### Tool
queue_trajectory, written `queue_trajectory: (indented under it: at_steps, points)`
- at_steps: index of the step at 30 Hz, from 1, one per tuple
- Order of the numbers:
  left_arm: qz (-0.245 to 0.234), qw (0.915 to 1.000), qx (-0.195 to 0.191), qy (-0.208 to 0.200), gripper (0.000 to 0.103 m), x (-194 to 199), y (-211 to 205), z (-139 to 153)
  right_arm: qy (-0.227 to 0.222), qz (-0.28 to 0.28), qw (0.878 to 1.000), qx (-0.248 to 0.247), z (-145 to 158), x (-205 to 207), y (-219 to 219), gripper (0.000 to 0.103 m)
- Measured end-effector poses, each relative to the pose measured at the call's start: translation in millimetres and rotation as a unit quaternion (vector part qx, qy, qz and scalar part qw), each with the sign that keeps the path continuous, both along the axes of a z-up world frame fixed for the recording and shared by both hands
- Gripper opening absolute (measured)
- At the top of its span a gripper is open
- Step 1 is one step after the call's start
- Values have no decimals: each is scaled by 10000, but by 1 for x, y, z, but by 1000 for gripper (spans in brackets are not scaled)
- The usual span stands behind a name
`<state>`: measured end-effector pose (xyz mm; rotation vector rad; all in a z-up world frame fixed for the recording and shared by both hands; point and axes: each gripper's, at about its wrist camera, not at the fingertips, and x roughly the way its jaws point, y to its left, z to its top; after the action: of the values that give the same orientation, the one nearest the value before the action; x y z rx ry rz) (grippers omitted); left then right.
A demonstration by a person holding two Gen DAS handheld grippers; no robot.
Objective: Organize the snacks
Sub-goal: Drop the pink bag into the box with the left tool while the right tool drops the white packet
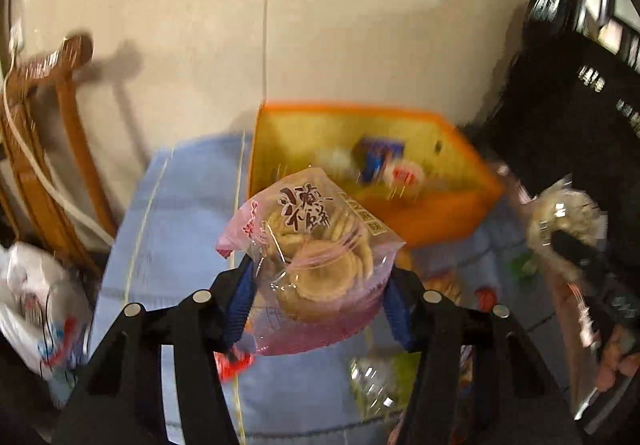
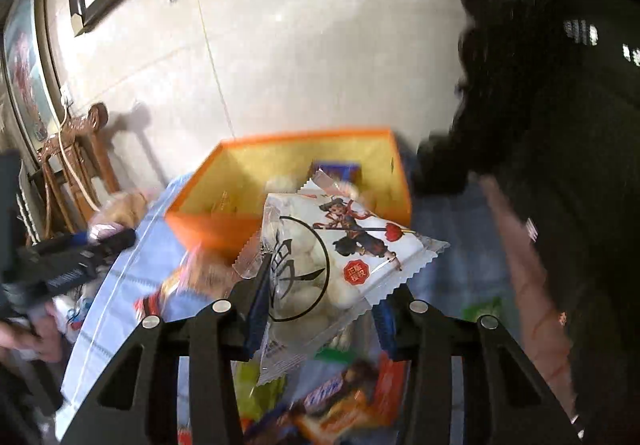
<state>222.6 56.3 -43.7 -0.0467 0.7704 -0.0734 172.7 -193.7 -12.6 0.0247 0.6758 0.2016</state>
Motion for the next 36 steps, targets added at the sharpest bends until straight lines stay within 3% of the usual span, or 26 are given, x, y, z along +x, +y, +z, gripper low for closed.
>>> queue_trajectory:
  at_steps: [3,10,15,23,24,26,27,31,33,36]
  points:
    - [-212,9987,23,-470,55,3,-11,38,-137,-26,9997,190,17,15,-4,44]
    - [-395,9950,546,-738,55,52,-41,73,-498,30,9985,215,54,61,-4,44]
    - [-214,9972,475,-541,55,92,-36,66,-429,-50,9982,421,59,103,-12,44]
    - [-104,9972,612,-424,56,111,-36,51,-373,-105,9979,511,55,133,-6,44]
    - [41,9967,647,-488,59,117,-36,51,-352,-84,9980,513,53,137,-5,48]
    - [446,9940,740,-673,98,125,-32,44,-147,-74,9991,398,48,156,0,81]
    - [679,9918,798,-730,99,128,-29,43,-87,-221,9993,271,47,159,1,99]
    - [768,9921,828,-541,99,117,-20,35,-239,-260,9990,262,47,142,-9,99]
    - [779,9913,956,-456,99,104,-19,25,-104,-282,9992,279,39,125,-16,99]
    - [557,9922,1100,-203,99,77,-22,-4,317,-72,9994,109,3,92,-14,99]
